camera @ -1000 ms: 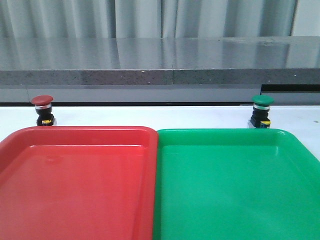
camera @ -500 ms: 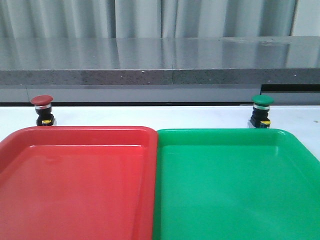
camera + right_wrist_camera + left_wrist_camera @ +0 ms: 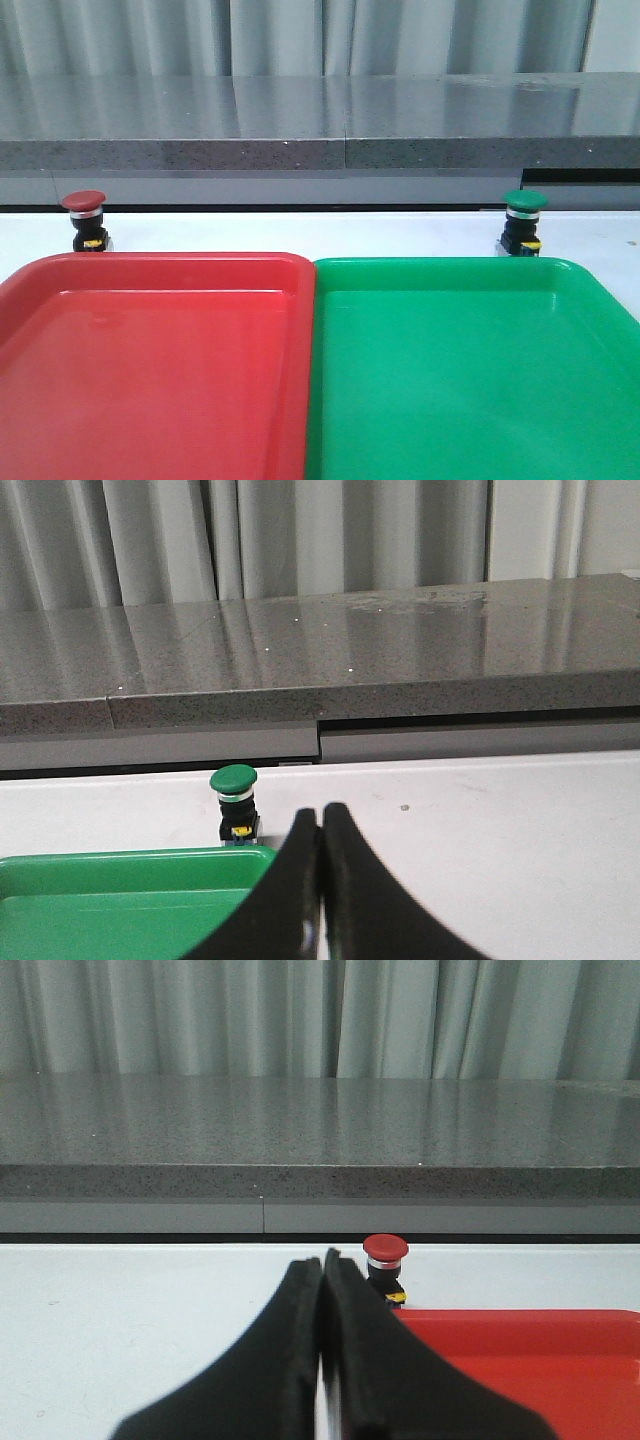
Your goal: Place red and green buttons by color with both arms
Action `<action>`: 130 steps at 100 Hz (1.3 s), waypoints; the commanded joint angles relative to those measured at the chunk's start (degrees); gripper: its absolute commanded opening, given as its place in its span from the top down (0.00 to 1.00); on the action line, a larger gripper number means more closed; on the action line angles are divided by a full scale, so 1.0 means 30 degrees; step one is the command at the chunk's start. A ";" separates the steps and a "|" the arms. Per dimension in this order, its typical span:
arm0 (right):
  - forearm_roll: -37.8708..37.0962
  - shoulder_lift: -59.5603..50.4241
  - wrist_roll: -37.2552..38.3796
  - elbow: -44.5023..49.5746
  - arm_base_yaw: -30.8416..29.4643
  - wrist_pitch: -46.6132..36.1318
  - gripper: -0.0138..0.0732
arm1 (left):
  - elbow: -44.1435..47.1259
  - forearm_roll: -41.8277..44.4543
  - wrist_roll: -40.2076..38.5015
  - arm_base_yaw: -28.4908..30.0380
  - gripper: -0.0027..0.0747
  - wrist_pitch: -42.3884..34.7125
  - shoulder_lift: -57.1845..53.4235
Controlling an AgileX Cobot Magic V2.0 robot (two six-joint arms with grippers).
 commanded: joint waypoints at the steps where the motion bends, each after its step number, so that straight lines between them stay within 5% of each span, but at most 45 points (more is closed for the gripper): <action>1: 0.0038 -0.0403 -0.0149 -0.0354 -0.0129 -0.1529 0.91 | -0.0775 -0.0198 -0.0035 0.0033 0.99 -0.1645 -0.0571; 81: 0.0038 -0.0403 -0.0149 -0.0354 -0.0129 -0.1529 0.91 | -0.9700 -0.0071 -0.0035 0.0033 0.98 0.3722 0.7330; 93: 0.0038 -0.0403 -0.0149 -0.0354 -0.0129 -0.1529 0.91 | -1.0590 -0.0071 -0.0035 0.0033 0.81 0.3803 0.8908; 115: 0.0038 -0.0403 -0.0149 -0.0354 -0.0129 -0.1529 0.91 | -1.1607 -0.0106 -0.0035 0.0033 0.20 0.3798 1.1331; 130: 0.0038 -0.0403 -0.0149 -0.0354 -0.0129 -0.1529 0.91 | -1.1628 -0.0106 -0.0035 0.0033 0.17 0.2582 1.2732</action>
